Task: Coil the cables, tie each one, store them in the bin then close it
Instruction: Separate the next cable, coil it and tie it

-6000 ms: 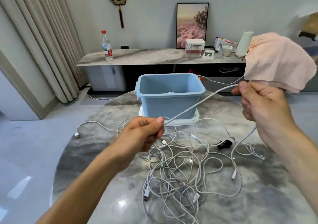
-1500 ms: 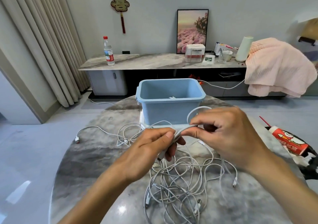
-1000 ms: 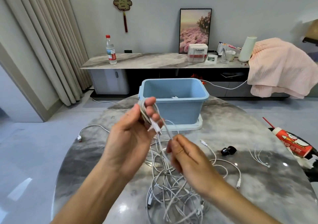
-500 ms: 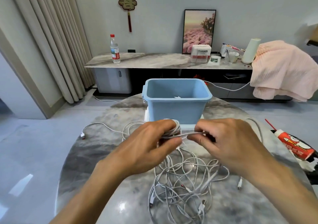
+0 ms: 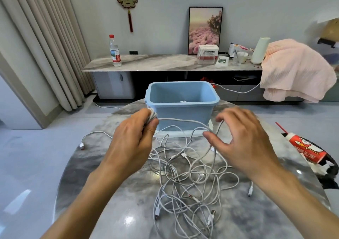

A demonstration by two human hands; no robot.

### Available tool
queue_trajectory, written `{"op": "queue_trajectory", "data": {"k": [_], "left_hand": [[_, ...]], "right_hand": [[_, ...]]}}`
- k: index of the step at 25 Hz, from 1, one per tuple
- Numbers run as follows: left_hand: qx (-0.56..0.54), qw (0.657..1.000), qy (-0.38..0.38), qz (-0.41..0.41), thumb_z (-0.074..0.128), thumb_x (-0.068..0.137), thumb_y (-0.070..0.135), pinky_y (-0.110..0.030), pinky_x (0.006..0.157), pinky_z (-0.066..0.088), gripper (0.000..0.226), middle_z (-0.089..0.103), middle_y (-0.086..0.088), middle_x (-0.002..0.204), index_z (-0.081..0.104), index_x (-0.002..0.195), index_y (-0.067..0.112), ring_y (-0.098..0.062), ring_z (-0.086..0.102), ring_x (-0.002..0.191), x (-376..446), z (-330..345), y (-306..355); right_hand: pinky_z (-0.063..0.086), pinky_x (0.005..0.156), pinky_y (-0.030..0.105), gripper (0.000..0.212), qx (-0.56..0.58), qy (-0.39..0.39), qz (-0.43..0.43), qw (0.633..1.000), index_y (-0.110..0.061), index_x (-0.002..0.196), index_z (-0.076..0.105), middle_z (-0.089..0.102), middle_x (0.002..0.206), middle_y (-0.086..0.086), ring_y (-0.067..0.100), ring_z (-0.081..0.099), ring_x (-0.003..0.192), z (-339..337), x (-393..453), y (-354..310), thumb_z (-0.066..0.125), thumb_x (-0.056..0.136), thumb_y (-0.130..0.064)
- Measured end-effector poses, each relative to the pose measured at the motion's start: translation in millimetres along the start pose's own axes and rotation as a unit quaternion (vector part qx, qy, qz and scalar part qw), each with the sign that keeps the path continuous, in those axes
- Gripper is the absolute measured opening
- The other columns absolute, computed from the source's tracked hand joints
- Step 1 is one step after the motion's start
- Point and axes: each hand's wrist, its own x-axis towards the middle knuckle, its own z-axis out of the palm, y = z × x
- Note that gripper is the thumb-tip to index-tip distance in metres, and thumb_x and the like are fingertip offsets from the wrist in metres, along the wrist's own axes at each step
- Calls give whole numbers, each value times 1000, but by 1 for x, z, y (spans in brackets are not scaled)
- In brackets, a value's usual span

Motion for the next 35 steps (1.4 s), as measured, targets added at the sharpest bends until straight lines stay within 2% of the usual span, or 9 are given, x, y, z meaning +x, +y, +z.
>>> {"op": "queue_trajectory", "data": {"k": [4, 9, 14, 18, 21, 23, 26, 30, 35], "left_hand": [[43, 990, 76, -109, 53, 100, 17, -27, 51, 24, 30, 39, 7, 59, 39, 74, 12, -7, 39, 55, 9, -22, -17], [93, 981, 93, -140, 51, 100, 15, -37, 53, 19, 31, 38, 5, 59, 35, 73, 13, -12, 34, 54, 9, -38, -29], [112, 981, 52, -149, 49, 100, 17, -37, 55, 24, 31, 37, 4, 60, 33, 74, 13, -31, 36, 59, 10, -25, -36], [119, 981, 55, -141, 49, 100, 15, -37, 55, 25, 30, 37, 5, 61, 33, 75, 13, -30, 36, 59, 9, -30, -38], [119, 981, 59, -141, 49, 100, 15, -37, 55, 25, 30, 38, 5, 62, 33, 75, 13, -30, 36, 59, 7, -34, -39], [125, 974, 70, -177, 47, 101, 17, -38, 57, 27, 28, 42, -1, 63, 35, 76, 11, -32, 39, 63, 6, -39, -47], [139, 965, 66, -211, 44, 102, 21, -39, 59, 30, 28, 44, -5, 66, 37, 77, 10, -34, 42, 66, 5, -41, -52], [155, 962, 58, -217, 41, 103, 22, -39, 58, 28, 28, 41, 0, 66, 38, 79, 8, -32, 40, 66, 6, -33, -53], [126, 963, 55, -234, 43, 103, 21, -40, 59, 29, 30, 42, -3, 64, 39, 76, 7, -34, 42, 67, 7, -26, -56]], "right_hand": [[34, 51, 26, 31, 277, -18, 70, 958, -17, 69, 58, 49, 57, -4, 9, 41, 52, -18, 12, 22, 73, 85, -39], [36, 52, 27, 39, 565, 55, 527, 633, -20, 69, 43, 41, 49, -5, 13, 37, 54, -21, 16, 80, 51, 99, -44], [51, 72, 30, 51, 754, 54, 453, 472, -24, 58, 35, 38, 54, -7, 11, 46, 54, -31, 16, 81, 55, 92, -56], [39, 47, 25, 47, 585, -281, 314, 693, -18, 56, 43, 23, 46, -4, 12, 23, 38, -40, 7, 65, 81, 75, -40], [31, 42, 21, 24, 465, -349, 282, 763, -5, 75, 63, 35, 51, 4, 10, 26, 39, -36, 7, 54, 66, 81, -29], [40, 45, 19, 26, 537, -272, 317, 733, -7, 76, 62, 43, 57, 5, 14, 39, 46, -39, 9, 65, 72, 75, -31], [57, 60, 36, 31, 690, -83, 443, 566, -19, 60, 56, 51, 61, -1, 18, 62, 61, -34, 7, 92, 78, 73, -36], [46, 74, 35, 56, 741, 104, 511, 423, -22, 52, 30, 31, 49, -5, 14, 39, 44, -25, 6, 97, 43, 94, -57], [45, 59, 27, 30, 669, 62, 538, 509, -20, 65, 47, 47, 50, -6, 8, 43, 38, -13, 1, 99, 59, 91, -30]]}}
